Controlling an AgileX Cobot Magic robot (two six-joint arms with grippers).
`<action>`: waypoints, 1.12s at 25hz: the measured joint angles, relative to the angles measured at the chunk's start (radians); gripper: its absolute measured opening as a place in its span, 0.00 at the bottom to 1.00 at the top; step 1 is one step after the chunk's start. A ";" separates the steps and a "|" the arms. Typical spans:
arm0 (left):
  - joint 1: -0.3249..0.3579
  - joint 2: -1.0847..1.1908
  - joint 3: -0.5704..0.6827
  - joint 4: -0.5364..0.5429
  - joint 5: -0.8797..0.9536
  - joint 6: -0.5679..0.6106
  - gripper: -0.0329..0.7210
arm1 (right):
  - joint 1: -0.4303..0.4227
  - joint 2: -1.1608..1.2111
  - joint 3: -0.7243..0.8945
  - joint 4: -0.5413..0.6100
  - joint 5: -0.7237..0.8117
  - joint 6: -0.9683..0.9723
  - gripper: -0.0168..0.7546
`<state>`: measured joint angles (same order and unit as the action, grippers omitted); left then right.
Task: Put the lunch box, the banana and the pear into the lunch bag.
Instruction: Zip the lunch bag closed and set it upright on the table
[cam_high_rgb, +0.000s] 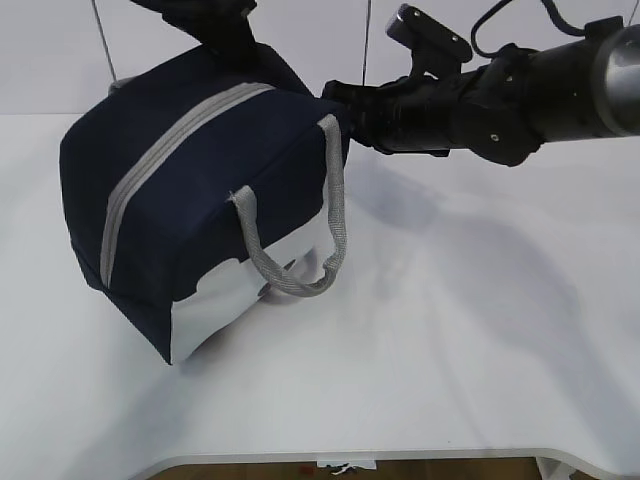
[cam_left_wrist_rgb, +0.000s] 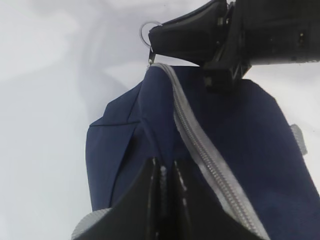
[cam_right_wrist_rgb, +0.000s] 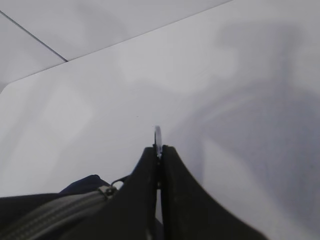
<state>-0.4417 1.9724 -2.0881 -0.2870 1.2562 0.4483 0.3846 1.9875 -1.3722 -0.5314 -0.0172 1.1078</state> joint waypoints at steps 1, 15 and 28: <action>0.000 0.000 0.000 0.000 0.000 0.000 0.07 | 0.000 0.000 0.000 0.000 0.000 0.000 0.02; 0.000 0.030 0.000 0.000 -0.002 0.000 0.07 | 0.000 0.000 0.000 -0.112 0.041 0.001 0.07; 0.000 0.044 0.000 0.000 -0.004 0.000 0.07 | -0.006 -0.069 0.000 -0.292 0.110 0.001 0.49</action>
<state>-0.4417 2.0164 -2.0881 -0.2868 1.2521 0.4483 0.3784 1.9190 -1.3722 -0.8229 0.0926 1.1086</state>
